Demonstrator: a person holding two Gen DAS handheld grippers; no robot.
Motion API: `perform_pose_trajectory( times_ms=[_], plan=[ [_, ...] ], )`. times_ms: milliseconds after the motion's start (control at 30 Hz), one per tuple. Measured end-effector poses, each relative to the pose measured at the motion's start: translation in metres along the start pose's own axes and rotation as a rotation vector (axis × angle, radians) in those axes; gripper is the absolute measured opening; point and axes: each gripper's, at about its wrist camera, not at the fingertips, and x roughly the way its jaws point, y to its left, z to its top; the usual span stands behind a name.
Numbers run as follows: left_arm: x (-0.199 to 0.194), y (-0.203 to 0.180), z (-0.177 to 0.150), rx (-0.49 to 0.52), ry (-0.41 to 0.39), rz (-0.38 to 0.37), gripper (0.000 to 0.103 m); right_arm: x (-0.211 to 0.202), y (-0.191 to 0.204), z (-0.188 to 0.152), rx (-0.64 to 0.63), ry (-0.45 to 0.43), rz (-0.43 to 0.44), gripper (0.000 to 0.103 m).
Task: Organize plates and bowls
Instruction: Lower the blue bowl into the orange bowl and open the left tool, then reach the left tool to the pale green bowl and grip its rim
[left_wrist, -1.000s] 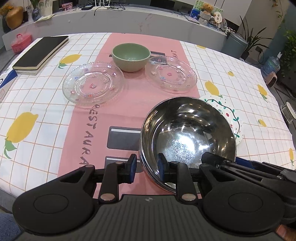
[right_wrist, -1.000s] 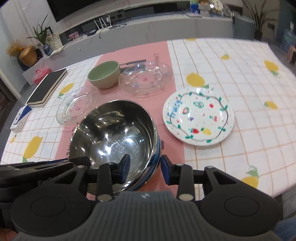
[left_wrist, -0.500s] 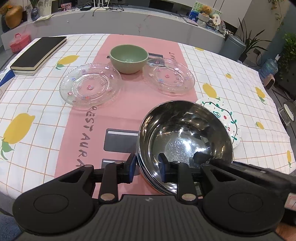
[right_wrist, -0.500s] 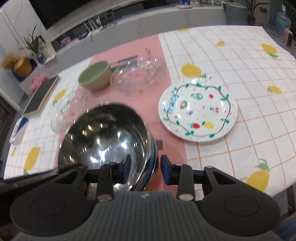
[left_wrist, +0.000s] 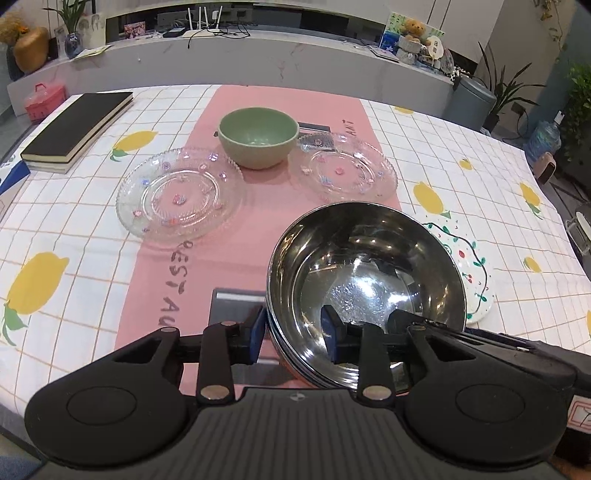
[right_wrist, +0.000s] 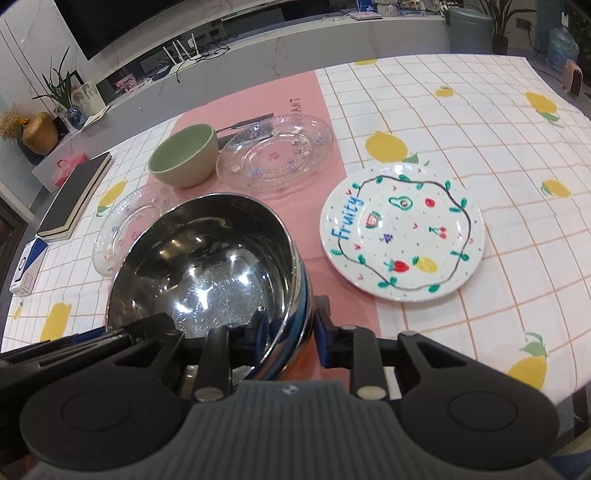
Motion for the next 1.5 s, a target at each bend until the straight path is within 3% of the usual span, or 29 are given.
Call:
perform_pose_trajectory(
  times_ms=[267, 367, 433, 467, 567, 800, 1167, 1367, 1500],
  plan=[
    [0.007, 0.001, 0.008, 0.016, 0.004, -0.016, 0.035, 0.007, -0.001, 0.013, -0.002, 0.012, -0.010, 0.026],
    [0.008, 0.007, 0.012, 0.025, 0.043, -0.044, 0.036, 0.004, -0.004, 0.014, 0.017, 0.042, 0.001, 0.029],
    [0.005, 0.018, 0.016, 0.016, 0.049, -0.034, 0.040, -0.003, -0.005, 0.017, 0.008, 0.032, -0.006, 0.044],
    [0.002, 0.023, 0.019, 0.015, 0.042, -0.015, 0.050, -0.008, -0.005, 0.020, -0.001, 0.021, -0.002, 0.046],
    [-0.010, 0.041, 0.031, -0.002, 0.015, -0.031, 0.063, -0.024, -0.005, 0.034, -0.024, -0.007, 0.032, 0.061],
    [-0.013, 0.063, 0.071, -0.037, -0.038, -0.031, 0.066, -0.039, 0.000, 0.085, -0.040, -0.064, 0.076, 0.074],
    [0.042, 0.064, 0.126, -0.010, -0.032, 0.032, 0.066, 0.026, 0.027, 0.154, -0.070, 0.004, 0.148, 0.082],
    [0.077, 0.069, 0.152, -0.014, -0.015, 0.073, 0.066, 0.069, 0.049, 0.185, -0.122, 0.033, 0.136, 0.082],
    [0.096, 0.078, 0.163, -0.064, -0.001, 0.046, 0.066, 0.099, 0.061, 0.198, -0.142, 0.068, 0.126, 0.081]
  ],
)
